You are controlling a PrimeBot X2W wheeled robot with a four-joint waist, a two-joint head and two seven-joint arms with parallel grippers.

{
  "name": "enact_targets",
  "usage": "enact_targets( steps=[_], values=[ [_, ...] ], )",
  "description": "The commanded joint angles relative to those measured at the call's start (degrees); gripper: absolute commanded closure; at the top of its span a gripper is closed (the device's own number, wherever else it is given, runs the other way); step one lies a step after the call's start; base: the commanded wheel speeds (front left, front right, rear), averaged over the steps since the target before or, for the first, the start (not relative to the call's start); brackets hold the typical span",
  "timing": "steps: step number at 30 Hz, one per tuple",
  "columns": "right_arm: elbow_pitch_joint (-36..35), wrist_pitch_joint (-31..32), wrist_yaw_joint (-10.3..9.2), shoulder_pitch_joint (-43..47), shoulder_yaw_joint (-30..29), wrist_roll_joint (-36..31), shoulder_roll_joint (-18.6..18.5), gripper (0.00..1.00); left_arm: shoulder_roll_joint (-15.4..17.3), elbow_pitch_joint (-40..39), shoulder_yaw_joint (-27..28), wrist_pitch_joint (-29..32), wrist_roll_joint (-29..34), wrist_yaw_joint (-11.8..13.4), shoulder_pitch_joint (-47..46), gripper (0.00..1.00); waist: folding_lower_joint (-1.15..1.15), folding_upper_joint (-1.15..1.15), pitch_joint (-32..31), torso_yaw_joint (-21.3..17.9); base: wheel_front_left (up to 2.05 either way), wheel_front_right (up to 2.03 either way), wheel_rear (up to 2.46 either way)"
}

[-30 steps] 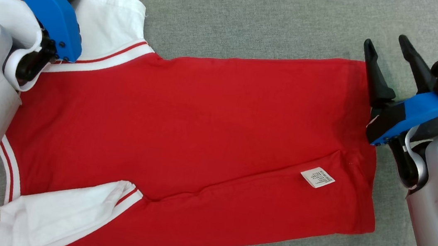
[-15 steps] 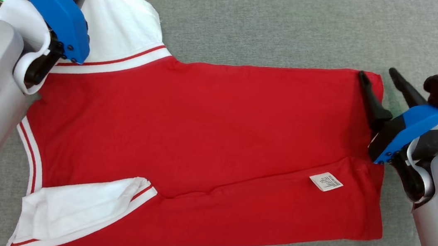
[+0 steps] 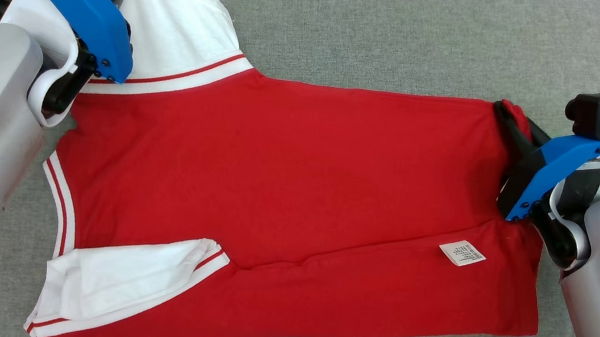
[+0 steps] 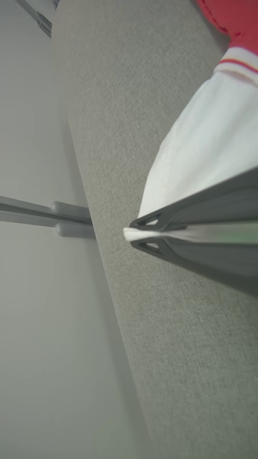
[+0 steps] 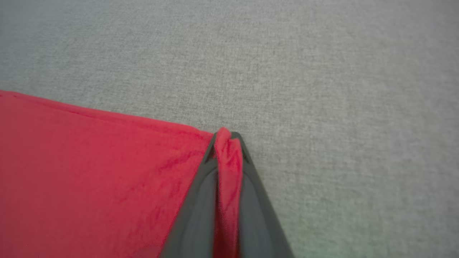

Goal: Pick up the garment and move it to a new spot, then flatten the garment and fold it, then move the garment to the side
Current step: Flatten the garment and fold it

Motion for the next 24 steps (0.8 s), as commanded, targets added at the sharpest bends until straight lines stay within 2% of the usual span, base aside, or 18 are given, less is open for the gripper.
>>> enact_targets(
  steps=[1,5,13,20,24],
  values=[
    [1.2,0.4,-0.03,1.2,0.4,-0.6,0.0,1.00,0.0,0.2,0.0,-0.8,0.0,0.0,-1.2,1.00,0.00,0.00,-0.2,0.1,0.00,0.00,0.00],
    [0.2,-4.1,-0.02,-0.4,-1.3,-2.3,-0.9,1.00,-0.4,0.9,0.6,-3.5,-0.2,0.0,-1.6,1.00,0.00,0.00,-1.5,0.7,0.00,0.00,0.00],
    [3.3,-12.9,-0.01,-2.1,-3.1,-6.8,0.8,1.00,-1.7,0.3,1.0,-8.9,-1.0,0.0,0.6,1.00,0.00,0.00,-5.1,2.7,0.00,0.00,0.00],
    [6.2,-18.5,-0.01,0.7,-3.5,-7.3,1.5,1.00,-1.0,-4.8,0.2,-12.0,-1.9,0.1,6.5,1.00,0.00,0.00,-7.4,3.9,0.00,0.00,0.00],
    [7.7,-21.2,-0.01,2.5,-3.6,-7.5,1.0,1.00,0.5,-10.2,-1.0,-13.5,-0.7,2.1,11.5,1.00,0.00,0.00,-8.1,4.6,0.00,0.00,0.00]
  ],
)
